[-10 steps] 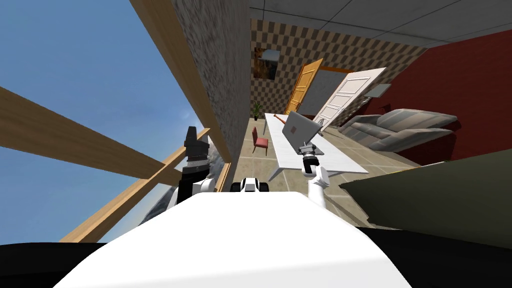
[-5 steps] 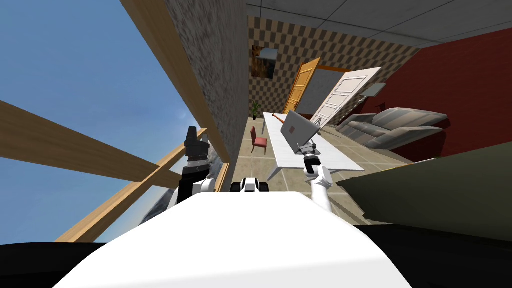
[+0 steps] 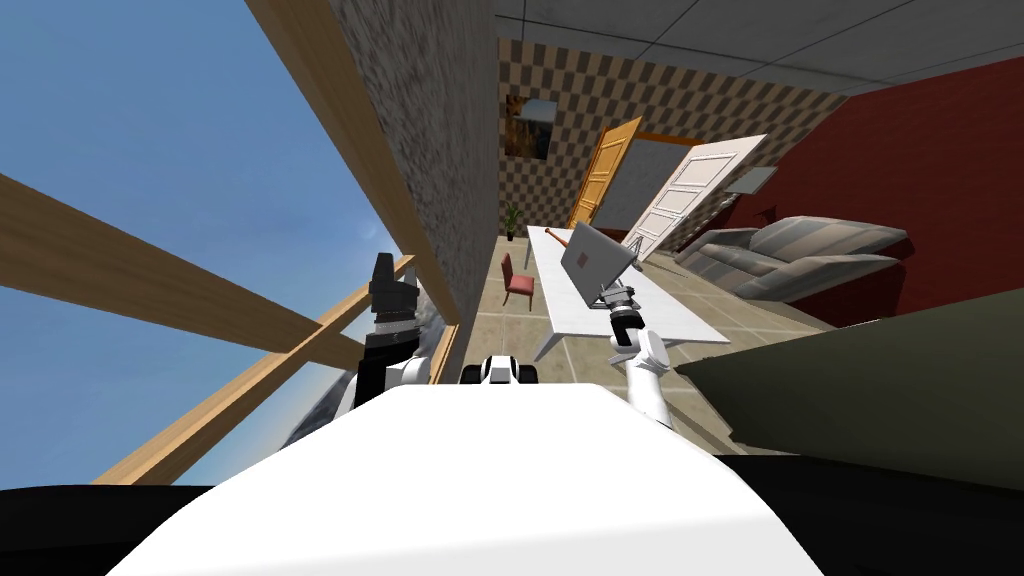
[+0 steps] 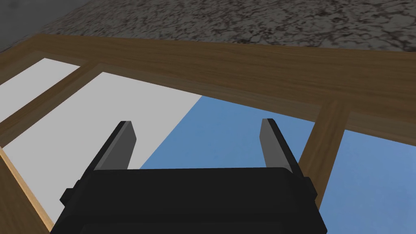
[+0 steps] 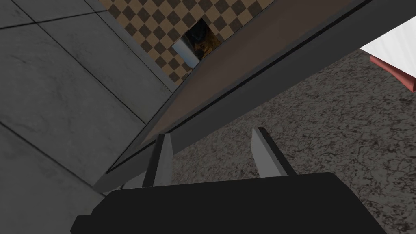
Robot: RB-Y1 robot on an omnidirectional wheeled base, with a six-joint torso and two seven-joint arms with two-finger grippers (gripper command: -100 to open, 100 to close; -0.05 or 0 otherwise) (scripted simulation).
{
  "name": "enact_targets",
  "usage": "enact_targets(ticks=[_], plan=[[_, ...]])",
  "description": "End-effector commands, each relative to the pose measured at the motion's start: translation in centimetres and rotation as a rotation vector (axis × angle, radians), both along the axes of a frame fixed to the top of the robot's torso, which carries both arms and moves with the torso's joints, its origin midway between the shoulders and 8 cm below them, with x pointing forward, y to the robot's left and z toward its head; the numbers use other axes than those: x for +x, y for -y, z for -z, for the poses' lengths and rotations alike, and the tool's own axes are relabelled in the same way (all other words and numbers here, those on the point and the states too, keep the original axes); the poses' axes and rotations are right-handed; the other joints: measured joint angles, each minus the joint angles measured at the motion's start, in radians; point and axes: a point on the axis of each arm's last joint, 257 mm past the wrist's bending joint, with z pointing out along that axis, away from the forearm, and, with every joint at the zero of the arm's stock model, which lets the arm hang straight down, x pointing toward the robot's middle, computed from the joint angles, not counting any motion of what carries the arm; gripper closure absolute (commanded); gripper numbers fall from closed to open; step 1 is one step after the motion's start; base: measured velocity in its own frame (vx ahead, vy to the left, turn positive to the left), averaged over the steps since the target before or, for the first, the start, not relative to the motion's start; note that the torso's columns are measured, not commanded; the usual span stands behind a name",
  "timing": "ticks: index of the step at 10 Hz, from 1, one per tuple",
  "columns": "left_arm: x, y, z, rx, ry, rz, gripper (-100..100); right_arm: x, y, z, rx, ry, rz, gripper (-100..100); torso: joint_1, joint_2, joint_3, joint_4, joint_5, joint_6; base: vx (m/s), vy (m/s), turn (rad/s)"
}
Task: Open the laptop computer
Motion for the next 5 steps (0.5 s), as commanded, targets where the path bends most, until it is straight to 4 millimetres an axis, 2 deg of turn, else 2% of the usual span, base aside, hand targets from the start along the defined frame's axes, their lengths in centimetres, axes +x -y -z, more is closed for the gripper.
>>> enact_targets(ticks=[1, 5], plan=[[0.0, 0.0, 0.0, 0.0, 0.0, 0.0, 0, 0.9, 0.9, 0.0, 0.08, 0.0, 0.003, 100, -0.002, 0.002, 0.001, 0.001, 0.0, 0.0, -0.058, -0.033, 0.05], [0.0, 0.0, 0.0, 0.0, 0.0, 0.0, 0, 2.1, 2.5, 0.1, 0.201, 0.001, 0.013, 100, -0.002, -0.002, -0.001, 0.0, 0.0, 0.0, -0.056, -0.04, 0.033]])
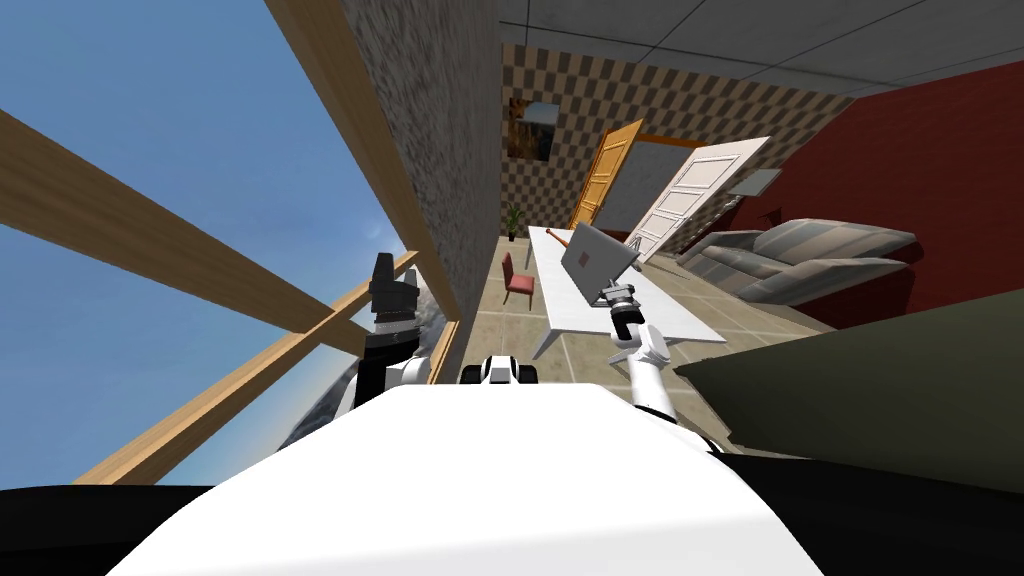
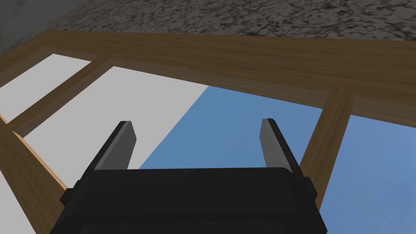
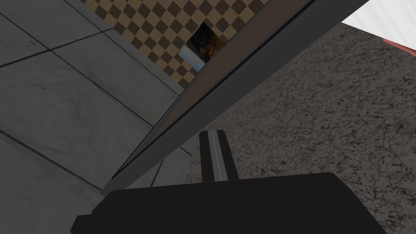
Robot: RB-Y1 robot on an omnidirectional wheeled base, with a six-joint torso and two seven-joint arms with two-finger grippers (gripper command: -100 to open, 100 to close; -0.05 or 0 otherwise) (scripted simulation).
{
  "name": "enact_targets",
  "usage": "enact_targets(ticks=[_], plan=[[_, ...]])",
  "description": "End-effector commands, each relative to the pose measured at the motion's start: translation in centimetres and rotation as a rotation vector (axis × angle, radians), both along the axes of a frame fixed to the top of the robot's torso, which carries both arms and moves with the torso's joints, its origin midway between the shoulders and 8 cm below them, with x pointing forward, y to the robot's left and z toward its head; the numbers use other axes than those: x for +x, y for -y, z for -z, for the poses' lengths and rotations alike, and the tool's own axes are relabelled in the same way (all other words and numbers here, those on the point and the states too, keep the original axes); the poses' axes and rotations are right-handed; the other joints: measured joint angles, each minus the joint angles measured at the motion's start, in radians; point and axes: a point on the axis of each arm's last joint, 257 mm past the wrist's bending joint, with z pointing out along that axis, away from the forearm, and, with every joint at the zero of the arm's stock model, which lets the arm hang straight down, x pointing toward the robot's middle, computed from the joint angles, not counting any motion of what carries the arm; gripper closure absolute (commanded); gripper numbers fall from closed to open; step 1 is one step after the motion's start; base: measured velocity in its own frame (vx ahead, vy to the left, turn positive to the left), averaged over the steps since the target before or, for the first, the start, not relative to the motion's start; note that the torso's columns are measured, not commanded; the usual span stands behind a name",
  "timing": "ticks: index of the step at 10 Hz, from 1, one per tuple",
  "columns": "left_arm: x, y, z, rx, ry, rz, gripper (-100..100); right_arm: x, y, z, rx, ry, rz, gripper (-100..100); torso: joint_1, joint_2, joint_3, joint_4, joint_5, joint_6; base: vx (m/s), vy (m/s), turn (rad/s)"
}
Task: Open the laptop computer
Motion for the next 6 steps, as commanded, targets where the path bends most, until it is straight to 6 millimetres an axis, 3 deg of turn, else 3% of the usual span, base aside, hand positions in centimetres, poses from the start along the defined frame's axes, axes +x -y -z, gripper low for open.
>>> enact_targets(ticks=[1, 6], plan=[[0.0, 0.0, 0.0, 0.0, 0.0, 0.0, 0, 0.9, 1.6, 0.1, 0.101, 0.0, 0.015, 100, 0.0, 0.0, 0.0, 0.0, 0.0, -0.001, -0.063, -0.045, 0.04], [0.0, 0.0, 0.0, 0.0, 0.0, 0.0, 0, 2.2, 4.1, 0.1, 0.253, 0.002, 0.047, 100, 0.001, 0.0, 0.0, 0.0, 0.0, -0.001, -0.053, -0.033, 0.036]])
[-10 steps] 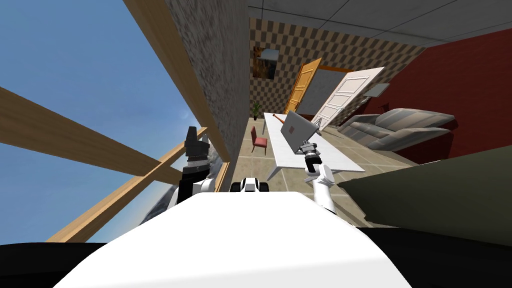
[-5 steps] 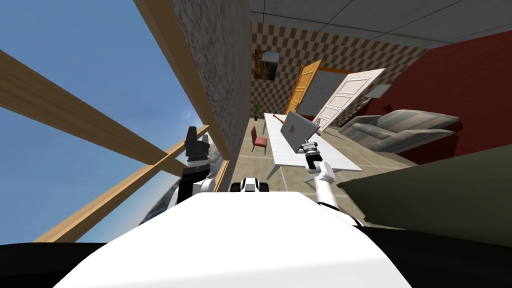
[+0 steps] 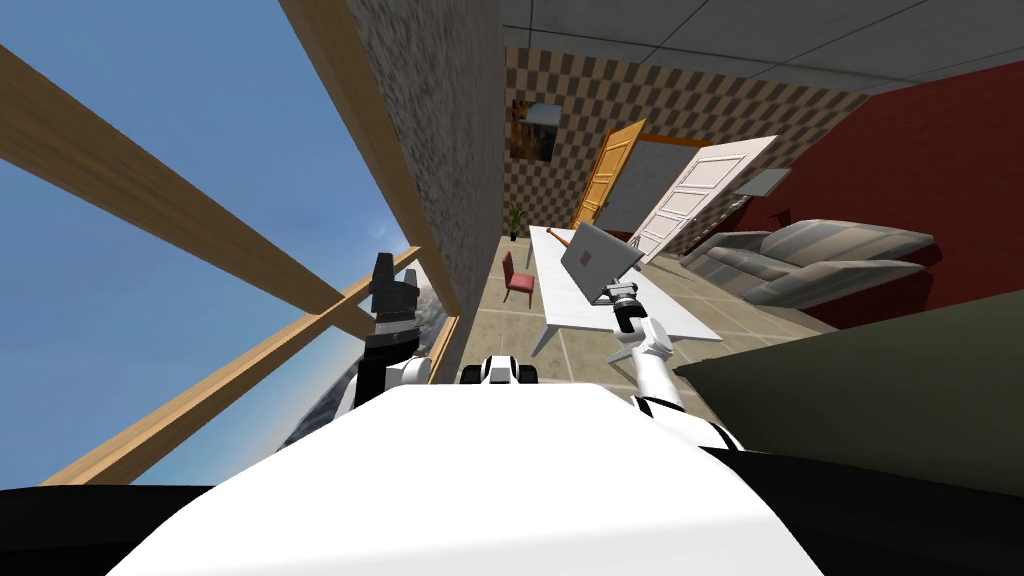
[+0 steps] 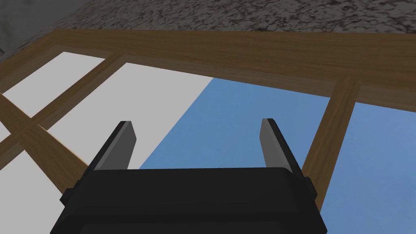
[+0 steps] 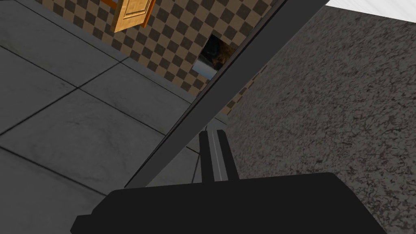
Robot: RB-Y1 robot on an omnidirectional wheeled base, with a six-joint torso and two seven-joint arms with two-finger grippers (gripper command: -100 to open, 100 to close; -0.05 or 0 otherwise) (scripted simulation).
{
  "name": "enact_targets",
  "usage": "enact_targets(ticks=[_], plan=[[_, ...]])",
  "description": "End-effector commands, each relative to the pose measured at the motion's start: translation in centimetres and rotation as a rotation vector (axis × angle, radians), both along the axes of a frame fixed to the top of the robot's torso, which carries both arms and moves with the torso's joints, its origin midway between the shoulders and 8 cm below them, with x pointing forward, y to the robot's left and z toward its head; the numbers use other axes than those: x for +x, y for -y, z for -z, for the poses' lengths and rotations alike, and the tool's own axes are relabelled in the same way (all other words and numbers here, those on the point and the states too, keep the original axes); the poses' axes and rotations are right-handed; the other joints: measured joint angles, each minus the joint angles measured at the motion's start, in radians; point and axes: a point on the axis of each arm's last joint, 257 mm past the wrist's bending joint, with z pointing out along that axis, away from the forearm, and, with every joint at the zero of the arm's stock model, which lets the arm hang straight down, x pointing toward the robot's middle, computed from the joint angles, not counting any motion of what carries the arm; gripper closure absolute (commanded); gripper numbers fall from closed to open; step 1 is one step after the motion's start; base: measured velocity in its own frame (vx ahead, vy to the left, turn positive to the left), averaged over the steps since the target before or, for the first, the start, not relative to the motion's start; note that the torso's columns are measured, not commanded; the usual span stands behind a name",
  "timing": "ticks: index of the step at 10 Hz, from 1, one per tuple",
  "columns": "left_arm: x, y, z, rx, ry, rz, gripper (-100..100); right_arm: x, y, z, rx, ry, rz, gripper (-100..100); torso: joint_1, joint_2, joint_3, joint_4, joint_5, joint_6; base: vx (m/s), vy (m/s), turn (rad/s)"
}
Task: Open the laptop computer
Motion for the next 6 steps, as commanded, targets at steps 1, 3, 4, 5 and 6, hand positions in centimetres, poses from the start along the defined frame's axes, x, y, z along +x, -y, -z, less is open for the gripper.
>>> enact_targets(ticks=[1, 3, 4, 5, 6], plan=[[0.0, 0.0, 0.0, 0.0, 0.0, 0.0, 0, 0.4, 0.5, 0.0, 0.033, 0.0, 0.007, 100, -0.001, 0.0, 0.0, 0.0, 0.0, 0.0, -0.024, -0.014, 0.01], [0.0, 0.0, 0.0, 0.0, 0.0, 0.0, 0, 0.6, 0.5, -0.7, 0.005, -0.015, -0.029, -100, -0.001, 0.002, 0.001, 0.0, 0.0, 0.001, -0.039, -0.043, 0.09], [0.0, 0.0, 0.0, 0.0, 0.0, 0.0, 0, 0.6, 0.4, -1.0, -0.012, -0.023, -0.047, -100, -0.001, 0.004, 0.002, 0.001, -0.001, 0.001, -0.057, -0.079, 0.073], [0.0, 0.0, 0.0, 0.0, 0.0, 0.0, 0, 0.6, 0.3, -1.2, -0.02, -0.028, -0.056, -100, -0.002, 0.005, 0.003, 0.001, -0.001, 0.001, -0.041, -0.07, 0.062], [0.0, 0.0, 0.0, 0.0, 0.0, 0.0, 0, 0.7, 0.2, -1.4, -0.035, -0.038, -0.074, -100, 0.0, 0.003, 0.002, 0.001, -0.001, 0.001, -0.038, -0.064, 0.08]])
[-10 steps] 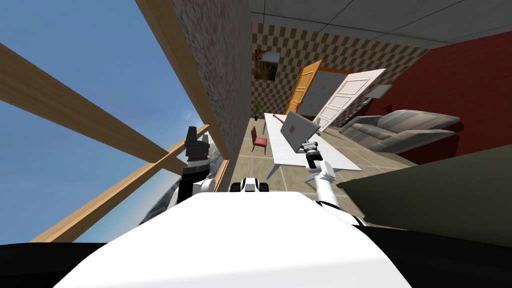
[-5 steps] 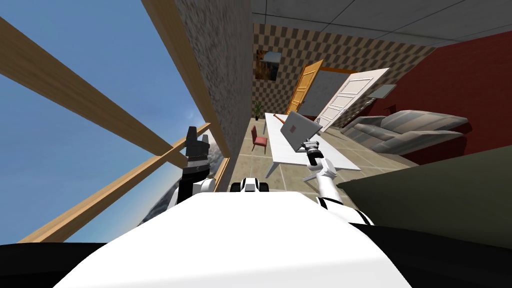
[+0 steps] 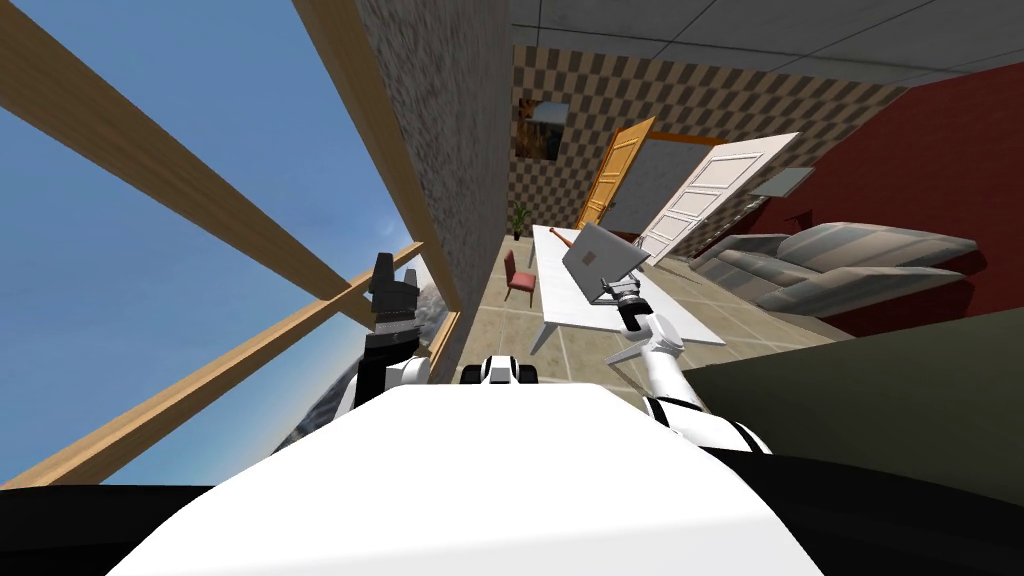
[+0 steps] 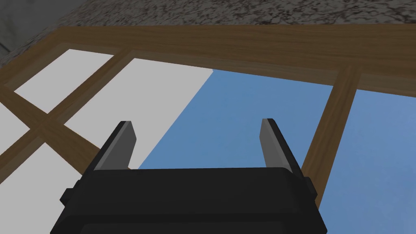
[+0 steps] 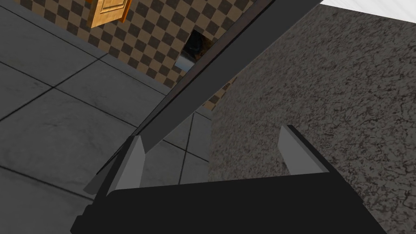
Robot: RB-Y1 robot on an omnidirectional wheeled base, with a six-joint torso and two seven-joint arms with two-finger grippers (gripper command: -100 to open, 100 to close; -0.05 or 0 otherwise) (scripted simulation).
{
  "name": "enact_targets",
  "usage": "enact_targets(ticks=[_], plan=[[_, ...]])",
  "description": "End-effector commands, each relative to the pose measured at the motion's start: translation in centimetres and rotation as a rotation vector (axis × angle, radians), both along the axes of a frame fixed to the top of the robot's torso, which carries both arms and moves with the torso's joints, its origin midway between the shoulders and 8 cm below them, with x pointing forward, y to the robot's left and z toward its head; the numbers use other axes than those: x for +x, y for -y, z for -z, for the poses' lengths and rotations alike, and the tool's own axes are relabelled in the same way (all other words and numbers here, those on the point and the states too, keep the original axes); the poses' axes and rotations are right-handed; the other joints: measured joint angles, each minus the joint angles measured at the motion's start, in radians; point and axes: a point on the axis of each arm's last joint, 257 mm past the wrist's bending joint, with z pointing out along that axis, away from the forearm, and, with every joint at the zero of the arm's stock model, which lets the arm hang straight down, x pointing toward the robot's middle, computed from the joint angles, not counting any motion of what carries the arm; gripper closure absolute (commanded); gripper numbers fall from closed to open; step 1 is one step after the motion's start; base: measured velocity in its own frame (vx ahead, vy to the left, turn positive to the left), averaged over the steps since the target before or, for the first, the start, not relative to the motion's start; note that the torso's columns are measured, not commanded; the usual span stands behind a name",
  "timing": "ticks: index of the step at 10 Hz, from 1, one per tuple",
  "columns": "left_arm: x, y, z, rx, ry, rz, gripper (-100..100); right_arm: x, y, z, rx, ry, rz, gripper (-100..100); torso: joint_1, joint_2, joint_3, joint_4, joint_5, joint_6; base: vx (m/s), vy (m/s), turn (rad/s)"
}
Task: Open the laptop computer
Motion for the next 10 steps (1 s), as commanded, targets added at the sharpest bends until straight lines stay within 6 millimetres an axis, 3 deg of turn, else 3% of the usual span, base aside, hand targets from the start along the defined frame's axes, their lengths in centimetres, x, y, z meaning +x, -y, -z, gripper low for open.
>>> enact_targets(ticks=[1, 10], plan=[[0.0, 0.0, 0.0, 0.0, 0.0, 0.0, 0, 0.08, -0.14, -0.4, -0.028, -0.019, -0.035, -100, 0.001, -0.001, -0.001, 0.0, 0.0, 0.0, -0.038, -0.058, 0.059], [0.0, 0.0, 0.0, 0.0, 0.0, 0.0, 0, -0.14, -0.56, -0.85, -0.128, -0.127, -0.16, -100, 0.001, -0.001, -0.001, 0.0, 0.001, 0.0, -0.043, -0.053, 0.073]])
